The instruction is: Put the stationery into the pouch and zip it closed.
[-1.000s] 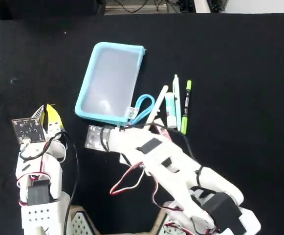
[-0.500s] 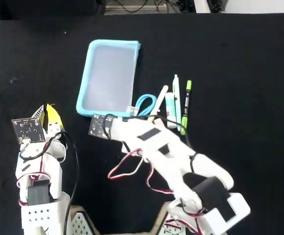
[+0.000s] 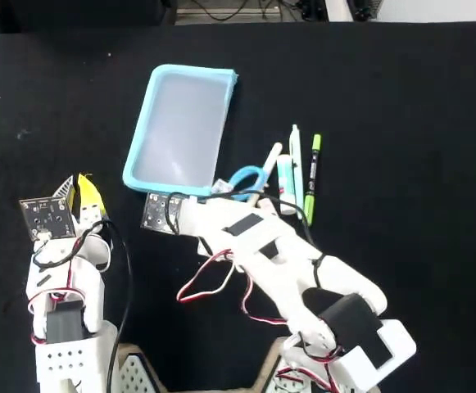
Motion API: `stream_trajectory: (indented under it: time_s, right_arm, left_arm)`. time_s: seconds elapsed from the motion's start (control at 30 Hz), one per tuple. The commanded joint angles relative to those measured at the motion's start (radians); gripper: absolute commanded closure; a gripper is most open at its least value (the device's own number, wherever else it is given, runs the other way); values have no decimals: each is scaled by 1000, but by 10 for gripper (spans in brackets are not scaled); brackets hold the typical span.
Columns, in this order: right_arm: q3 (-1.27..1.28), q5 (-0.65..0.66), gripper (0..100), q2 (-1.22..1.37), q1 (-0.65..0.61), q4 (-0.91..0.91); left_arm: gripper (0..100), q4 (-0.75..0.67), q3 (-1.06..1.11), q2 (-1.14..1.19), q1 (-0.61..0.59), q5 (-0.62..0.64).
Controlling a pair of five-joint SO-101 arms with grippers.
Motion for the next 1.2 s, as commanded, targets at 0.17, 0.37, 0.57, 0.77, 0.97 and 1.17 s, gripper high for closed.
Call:
stream_trajectory:
  time_s: [0.17, 0.37, 0.57, 0.77, 0.97, 1.17]
  right_arm:
    - [-51, -94, 987, -170, -17, 213]
    - [-102, -222, 987, -337, -20, 505]
    - [-104, -287, 894, -266, -21, 453]
    - [-166, -313, 785, -99, -61, 345]
    - [-286, -319, 800, 81, -77, 276]
    - [-292, -313, 822, 168, -80, 206]
  left_arm:
    - [945, -2, -1, -2, -13, -2]
    - [945, -2, -1, -2, -13, -2]
    - [945, -2, -1, -2, -13, -2]
    - [945, -2, -1, -2, -12, -2]
    - [945, -2, -1, -2, -12, -2]
    - [945, -2, -1, -2, -13, -2]
